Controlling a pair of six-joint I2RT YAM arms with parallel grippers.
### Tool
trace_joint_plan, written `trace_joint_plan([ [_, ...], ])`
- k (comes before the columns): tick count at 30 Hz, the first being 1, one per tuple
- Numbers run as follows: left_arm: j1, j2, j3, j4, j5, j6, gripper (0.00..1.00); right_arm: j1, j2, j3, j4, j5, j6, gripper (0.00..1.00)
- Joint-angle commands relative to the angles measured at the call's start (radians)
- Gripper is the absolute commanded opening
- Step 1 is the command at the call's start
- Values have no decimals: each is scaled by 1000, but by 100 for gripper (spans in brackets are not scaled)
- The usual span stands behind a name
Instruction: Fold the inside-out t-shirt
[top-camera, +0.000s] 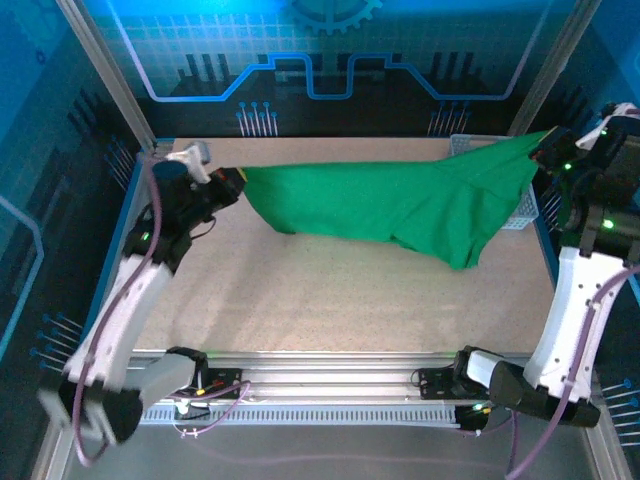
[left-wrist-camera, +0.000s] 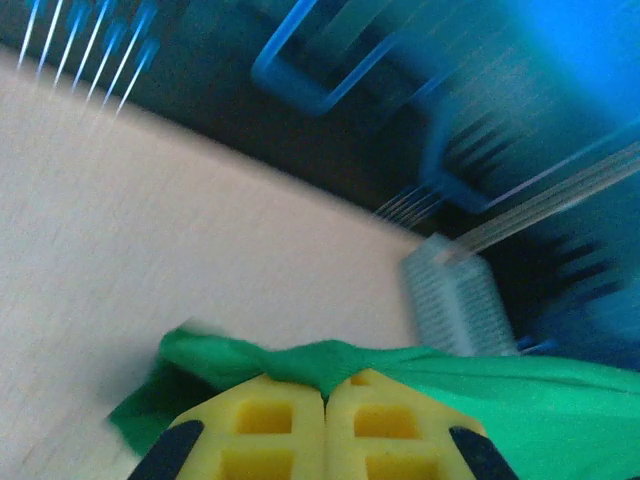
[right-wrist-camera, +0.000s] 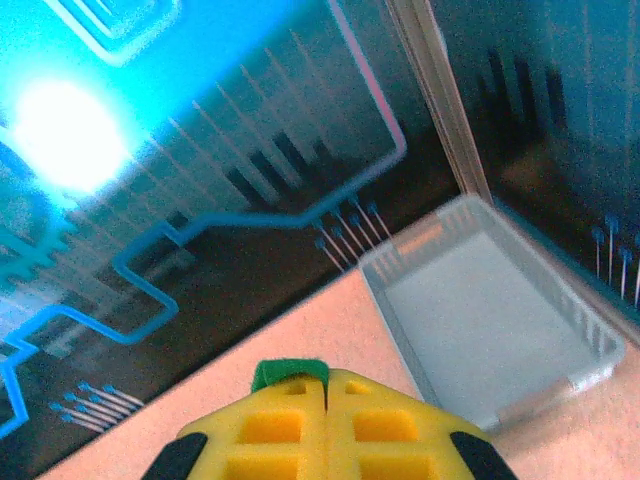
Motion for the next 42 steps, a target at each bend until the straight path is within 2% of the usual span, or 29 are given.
trace_joint_plan([
  [1, 13, -102, -52, 115, -80, 6, 0, 2, -127, 71, 80, 94, -22, 0],
  [4, 14, 39, 77, -114, -105, 55, 0, 2, -148, 42, 132, 72, -20, 0],
  [6, 16, 84, 132, -184, -100, 73, 0, 2, -125, 53, 127, 35, -18, 0],
  [11, 20, -34, 152, -135, -133, 75, 0, 3, -116, 65, 147, -74, -13, 0],
  [16, 20, -132, 250, -188, -288, 142, 0, 2, -140, 116, 158, -128, -49, 0],
  [19, 22, -126, 337, -236, -401, 178, 0, 2, -144, 114, 199, -173, -72, 0],
  [25, 24, -22, 518, -322, -503, 220, 0, 2, -145, 68, 270, -171, -92, 0],
  [27, 22, 29, 605, -389, -498, 229, 0, 2, -137, 70, 262, -172, -90, 0],
  [29, 23, 22, 616, -374, -438, 229, 0, 2, -142, 81, 250, -184, -96, 0],
  [36, 21, -236, 436, -173, -379, 199, 0, 2, -275, 107, 261, -106, -121, 0],
  [42, 22, -316, 374, -146, -331, 176, 0, 4, -302, 153, 218, 4, -137, 0],
])
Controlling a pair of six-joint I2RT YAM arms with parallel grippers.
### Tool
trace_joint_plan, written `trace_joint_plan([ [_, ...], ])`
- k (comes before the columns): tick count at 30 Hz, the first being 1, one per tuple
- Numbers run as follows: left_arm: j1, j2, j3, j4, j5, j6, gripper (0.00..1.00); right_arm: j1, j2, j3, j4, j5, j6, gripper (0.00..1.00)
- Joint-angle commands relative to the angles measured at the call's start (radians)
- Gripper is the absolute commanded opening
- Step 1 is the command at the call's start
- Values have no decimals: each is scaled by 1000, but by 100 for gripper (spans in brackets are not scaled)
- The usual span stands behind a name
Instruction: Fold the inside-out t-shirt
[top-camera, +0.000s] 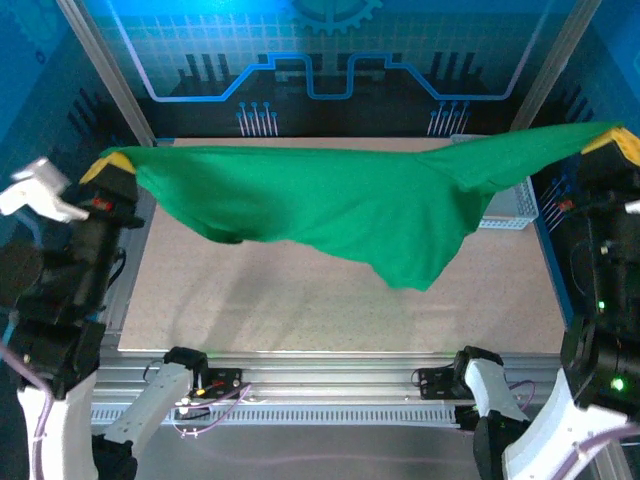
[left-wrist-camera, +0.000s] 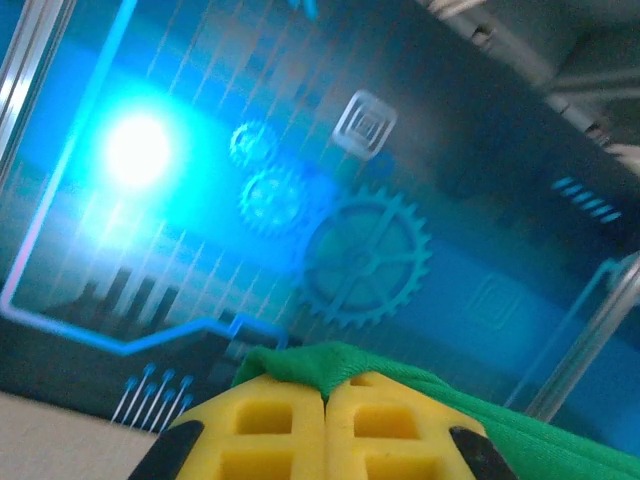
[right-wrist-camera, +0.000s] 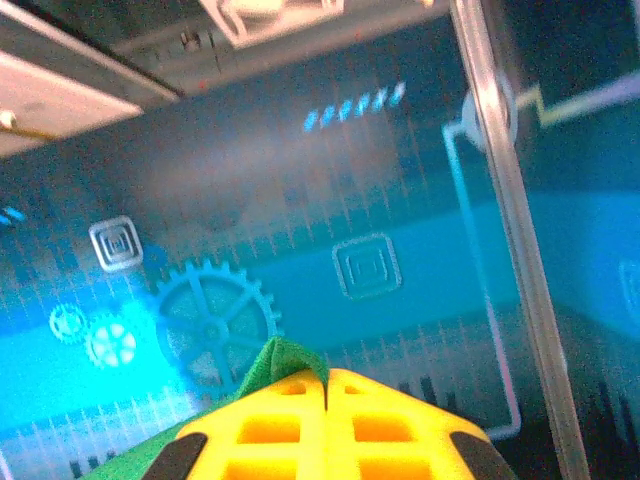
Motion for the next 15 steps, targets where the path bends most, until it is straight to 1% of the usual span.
trace_joint_plan([
  [1, 16, -17, -59, 80, 19, -18, 0, 6, -6, 12, 18, 111, -23, 0],
  [5, 17, -57, -118, 124, 26, -31, 0, 6, -38, -26, 42, 125, -12, 0],
  [8, 17, -33, -125, 137, 19, -31, 0, 6, -44, -51, 75, 140, 5, 0],
  [11, 17, 73, -85, 89, -3, -23, 0, 5, 5, -71, 105, 120, 25, 0],
  [15, 17, 260, -67, 62, 5, -21, 0, 5, 130, -125, 163, 56, 55, 0],
])
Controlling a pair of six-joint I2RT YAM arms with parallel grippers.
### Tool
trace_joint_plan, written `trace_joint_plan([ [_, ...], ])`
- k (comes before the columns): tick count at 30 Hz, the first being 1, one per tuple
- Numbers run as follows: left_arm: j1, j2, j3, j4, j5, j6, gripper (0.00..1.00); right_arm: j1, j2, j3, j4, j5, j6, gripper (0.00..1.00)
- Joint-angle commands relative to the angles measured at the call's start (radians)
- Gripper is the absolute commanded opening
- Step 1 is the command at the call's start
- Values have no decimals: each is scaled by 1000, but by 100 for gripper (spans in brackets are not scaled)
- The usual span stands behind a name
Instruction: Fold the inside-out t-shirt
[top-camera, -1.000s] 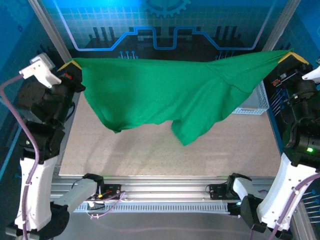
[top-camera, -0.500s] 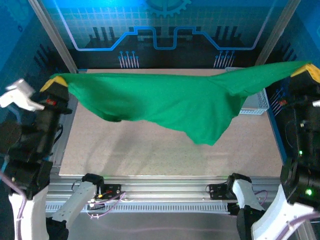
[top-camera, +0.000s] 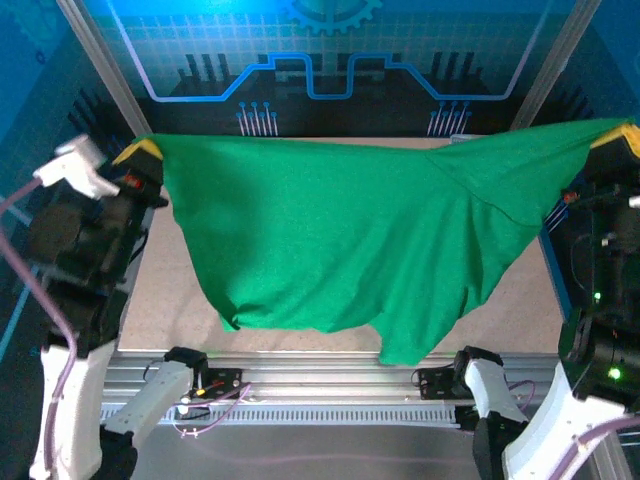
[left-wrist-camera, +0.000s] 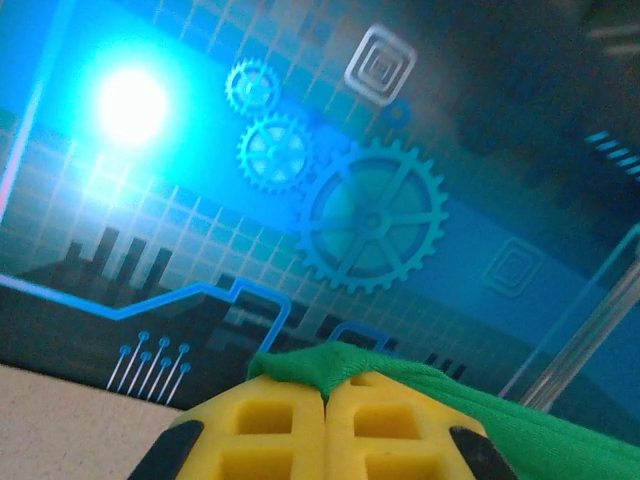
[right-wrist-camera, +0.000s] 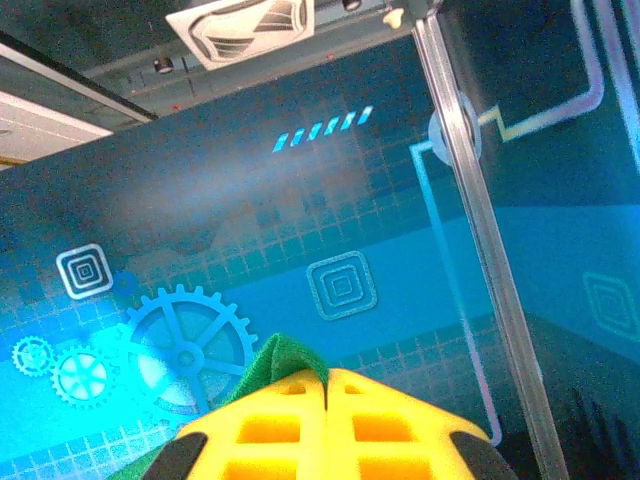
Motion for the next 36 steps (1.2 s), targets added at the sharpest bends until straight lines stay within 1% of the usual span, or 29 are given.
trace_joint_plan([
  [1, 15, 158, 3, -18, -23, -14, 0, 5, 140, -60, 95, -14, 41, 0],
  [3, 15, 243, -3, -32, -24, -27, 0, 14, 224, -86, 117, -59, 51, 0],
  [5, 16, 327, -19, -29, -25, -32, 0, 53, 305, -117, 138, -79, 38, 0],
  [8, 17, 467, -44, -21, -49, -42, 0, 170, 422, -162, 153, -5, -37, 0],
  [10, 16, 587, -41, -9, -48, -41, 0, 246, 501, -189, 173, 53, -74, 0],
  [13, 21, 783, 21, -17, -30, -41, 0, 305, 651, -193, 197, 91, -75, 0],
  [15, 30, 912, 97, -41, -28, -41, 0, 329, 752, -171, 209, 119, -78, 0],
  [19, 63, 1137, 282, -113, -6, -56, 0, 360, 966, -52, 193, 171, -91, 0],
  [21, 83, 1237, 382, -164, -4, -66, 0, 366, 1079, 49, 153, 178, -84, 0],
  [25, 118, 1373, 531, -234, -5, -69, 0, 377, 1253, 236, 87, 190, -84, 0],
  [26, 126, 1399, 561, -244, -1, -72, 1, 381, 1302, 295, 64, 190, -83, 0],
  [28, 140, 1440, 606, -252, 10, -74, 8, 388, 1384, 404, 23, 189, -86, 0],
  [29, 146, 1465, 632, -259, 14, -73, 10, 392, 1426, 466, 3, 188, -86, 0],
  [30, 152, 1490, 668, -268, 22, -73, 13, 395, 1485, 537, -20, 191, -87, 2],
  [31, 156, 1513, 701, -276, 32, -71, 17, 395, 1521, 592, -39, 192, -90, 10],
  [32, 159, 1546, 752, -295, 46, -63, 26, 397, 1564, 662, -64, 196, -90, 25],
  [33, 163, 1585, 819, -338, 50, -53, 37, 395, 1602, 733, -92, 204, -91, 43],
  [35, 164, 1646, 969, -444, 36, -28, 51, 392, 1654, 849, -153, 213, -92, 62],
  [36, 164, 1660, 1029, -497, 26, -20, 56, 390, 1665, 891, -182, 211, -96, 68],
])
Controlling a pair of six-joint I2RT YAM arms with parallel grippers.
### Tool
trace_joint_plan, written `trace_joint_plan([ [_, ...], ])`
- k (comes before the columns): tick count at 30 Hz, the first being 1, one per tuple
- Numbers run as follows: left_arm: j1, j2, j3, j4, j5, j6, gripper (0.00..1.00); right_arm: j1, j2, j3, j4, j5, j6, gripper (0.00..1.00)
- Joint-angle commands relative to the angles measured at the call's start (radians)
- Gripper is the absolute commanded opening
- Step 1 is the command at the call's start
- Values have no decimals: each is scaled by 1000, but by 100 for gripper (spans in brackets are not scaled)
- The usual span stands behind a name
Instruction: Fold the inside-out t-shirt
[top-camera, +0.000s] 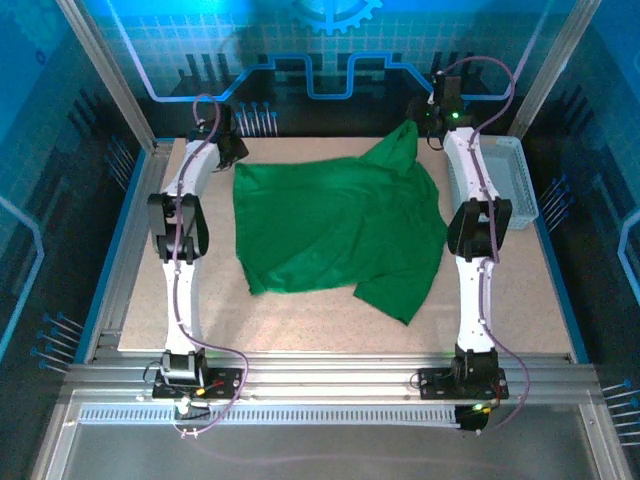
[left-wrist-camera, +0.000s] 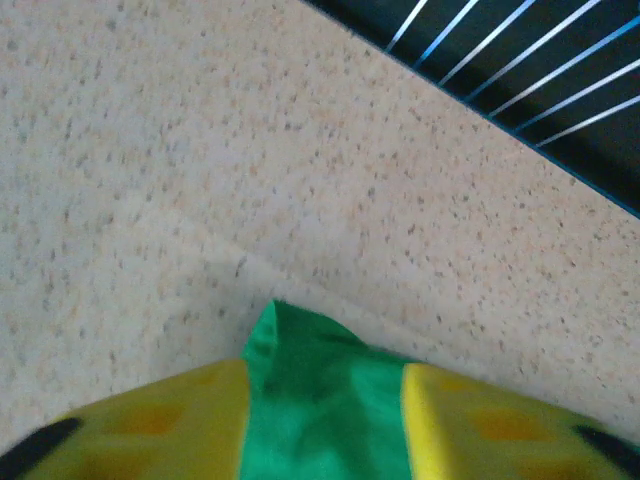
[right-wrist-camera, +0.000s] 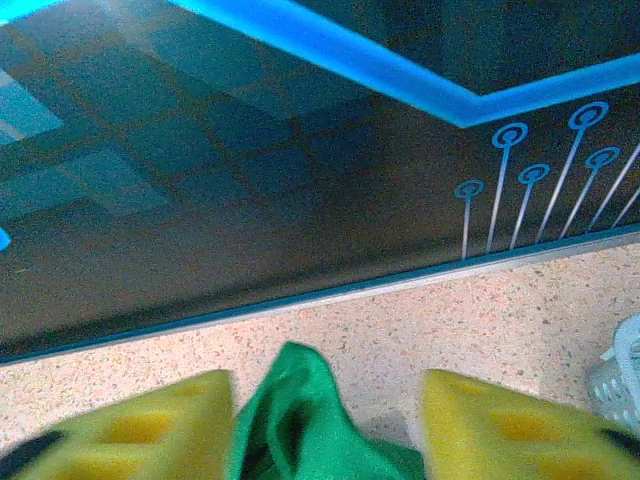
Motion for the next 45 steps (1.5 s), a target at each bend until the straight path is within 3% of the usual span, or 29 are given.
trace_joint_plan([
  [1, 2, 41, 166, -201, -5, 26, 61, 0, 34, 133, -142, 27, -21, 72],
  [3, 4, -19, 133, -242, -30, 14, 65, 2, -19, 84, -169, 29, -35, 76],
  [5, 2, -134, -9, -205, -19, -21, 68, 6, -111, -38, -170, 23, -42, 77],
  [10, -35, -495, -553, 25, 48, -140, 73, 45, -490, -598, 3, -56, -25, 79],
  [15, -144, -747, -965, 123, 14, -218, 66, 128, -772, -1055, 112, -115, 31, 79],
  [20, -263, -903, -1247, 118, -7, -231, 65, 200, -911, -1398, 172, -152, 99, 80],
  [24, -316, -942, -1395, 133, 31, -237, 66, 245, -962, -1571, 206, -217, 126, 79],
  [28, -321, -916, -1456, 215, 64, -247, 65, 287, -936, -1640, 221, -231, 163, 80],
  [34, -319, -784, -1379, 259, 73, -231, 60, 276, -837, -1658, 212, -159, 232, 78],
  [41, -313, -674, -1260, 278, 108, -185, 53, 150, -751, -1625, 197, -86, 269, 77],
  [45, -312, -680, -1189, 213, 21, -153, 54, 85, -725, -1575, 188, -68, 255, 76],
])
